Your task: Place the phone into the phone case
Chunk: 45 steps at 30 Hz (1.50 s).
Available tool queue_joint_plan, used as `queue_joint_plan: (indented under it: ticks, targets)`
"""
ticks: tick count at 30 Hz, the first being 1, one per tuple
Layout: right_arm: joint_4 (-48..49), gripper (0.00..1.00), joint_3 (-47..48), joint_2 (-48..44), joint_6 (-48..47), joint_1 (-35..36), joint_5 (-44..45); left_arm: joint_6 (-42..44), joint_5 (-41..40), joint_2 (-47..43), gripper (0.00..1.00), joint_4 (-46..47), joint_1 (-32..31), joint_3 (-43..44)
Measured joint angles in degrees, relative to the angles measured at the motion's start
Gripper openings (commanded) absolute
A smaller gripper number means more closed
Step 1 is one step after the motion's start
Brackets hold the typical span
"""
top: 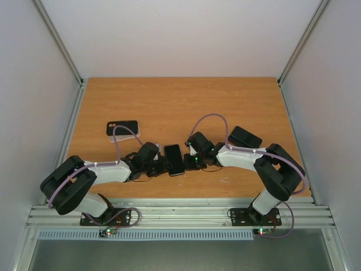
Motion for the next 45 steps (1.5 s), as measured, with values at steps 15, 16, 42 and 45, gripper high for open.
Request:
queue_joint_plan:
  ticks: [15,16,42,45]
  targets:
    - [-1.27,0.14,1.03,0.39,0.68,0.04,0.28,-1.38,-3.06,-1.14,0.46,-1.09,-1.57,0.04]
    - [-1.01,0.16,0.96,0.35,0.46,0.13,0.33,-1.05,-3.19,-1.62,0.48,-1.81,-1.73,0.11]
    - [4.81,0.44,-9.18,-12.96,-0.74,-3.93,-3.93,1.14,-6.25,-6.84,0.63,-11.23,-4.68,0.48]
    - [5.79,0.46,-9.79,-13.27,-0.44,-4.55,-4.68,1.38,-6.27,-6.82,0.63,-11.39,-4.68,0.59]
